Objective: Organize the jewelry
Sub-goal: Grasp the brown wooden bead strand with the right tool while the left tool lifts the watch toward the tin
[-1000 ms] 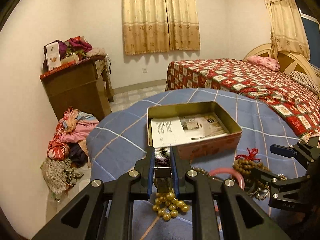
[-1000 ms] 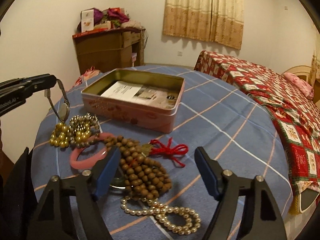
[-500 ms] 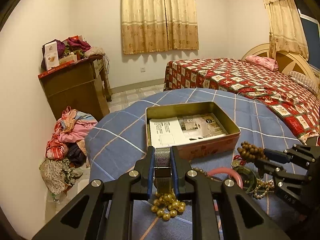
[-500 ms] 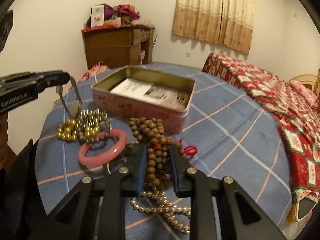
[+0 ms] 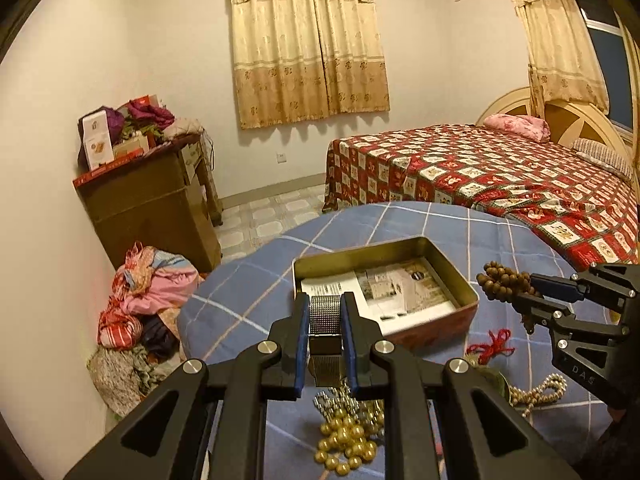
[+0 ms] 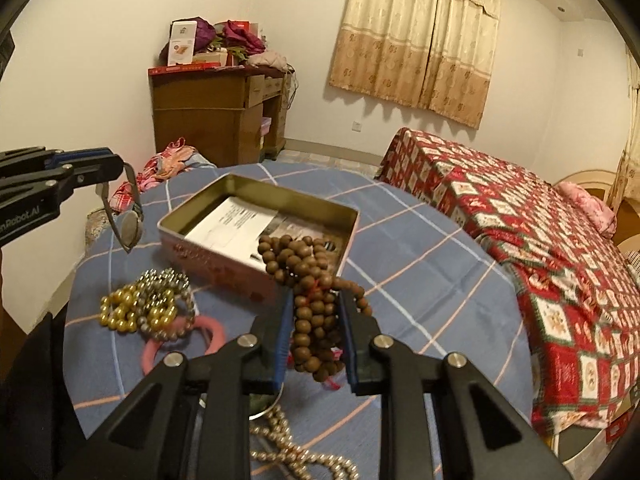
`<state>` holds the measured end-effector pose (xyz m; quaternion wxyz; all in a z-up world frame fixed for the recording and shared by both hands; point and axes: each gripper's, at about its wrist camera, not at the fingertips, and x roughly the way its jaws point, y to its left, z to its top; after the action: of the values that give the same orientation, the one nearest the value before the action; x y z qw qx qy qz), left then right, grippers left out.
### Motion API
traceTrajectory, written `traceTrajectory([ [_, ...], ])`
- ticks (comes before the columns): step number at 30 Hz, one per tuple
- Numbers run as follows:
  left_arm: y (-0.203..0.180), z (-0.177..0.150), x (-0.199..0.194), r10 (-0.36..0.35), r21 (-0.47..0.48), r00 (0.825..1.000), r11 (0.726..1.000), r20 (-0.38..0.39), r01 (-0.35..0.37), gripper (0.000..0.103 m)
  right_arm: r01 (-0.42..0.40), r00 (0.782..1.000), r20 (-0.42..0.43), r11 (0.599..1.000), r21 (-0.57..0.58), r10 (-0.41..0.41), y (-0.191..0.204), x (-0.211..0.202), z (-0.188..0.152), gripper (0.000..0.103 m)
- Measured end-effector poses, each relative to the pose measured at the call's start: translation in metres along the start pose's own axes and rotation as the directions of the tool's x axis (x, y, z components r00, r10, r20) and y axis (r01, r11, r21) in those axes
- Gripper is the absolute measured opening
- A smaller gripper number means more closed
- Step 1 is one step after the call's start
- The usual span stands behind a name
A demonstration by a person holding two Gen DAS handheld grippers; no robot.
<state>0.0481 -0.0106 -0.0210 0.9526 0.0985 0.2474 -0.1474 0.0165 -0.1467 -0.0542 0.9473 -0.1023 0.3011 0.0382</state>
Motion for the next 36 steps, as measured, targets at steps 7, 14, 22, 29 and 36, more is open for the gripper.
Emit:
traceTrajectory([
  [7,0.000,0.016,0.013,0.000,0.023,1.000,1.000,0.001,0.000,0.015,0.014,1.000,0.011,1.000,-0.007,-0.014,-0.007,0.006,0.017,0.025],
  [14,0.000,0.027,0.030,0.002,0.039,1.000,0.999,-0.010,-0.001,0.015,0.033,0.999,0.011,0.999,-0.023,-0.033,-0.012,0.015,0.028,0.025],
  [22,-0.003,0.041,0.049,0.014,0.072,1.000,0.997,-0.002,-0.014,0.015,0.051,0.999,-0.002,0.998,-0.040,-0.051,-0.014,0.031,0.038,0.025],
  [29,-0.007,0.052,0.072,0.022,0.094,1.000,0.995,-0.012,-0.021,0.015,0.068,0.998,-0.003,0.997,-0.037,-0.069,-0.018,0.049,0.048,0.025],
  [36,-0.010,0.053,0.093,0.036,0.112,0.999,0.993,-0.037,-0.032,0.015,0.080,0.997,-0.010,0.996,-0.032,-0.080,-0.019,0.064,0.054,0.025],
])
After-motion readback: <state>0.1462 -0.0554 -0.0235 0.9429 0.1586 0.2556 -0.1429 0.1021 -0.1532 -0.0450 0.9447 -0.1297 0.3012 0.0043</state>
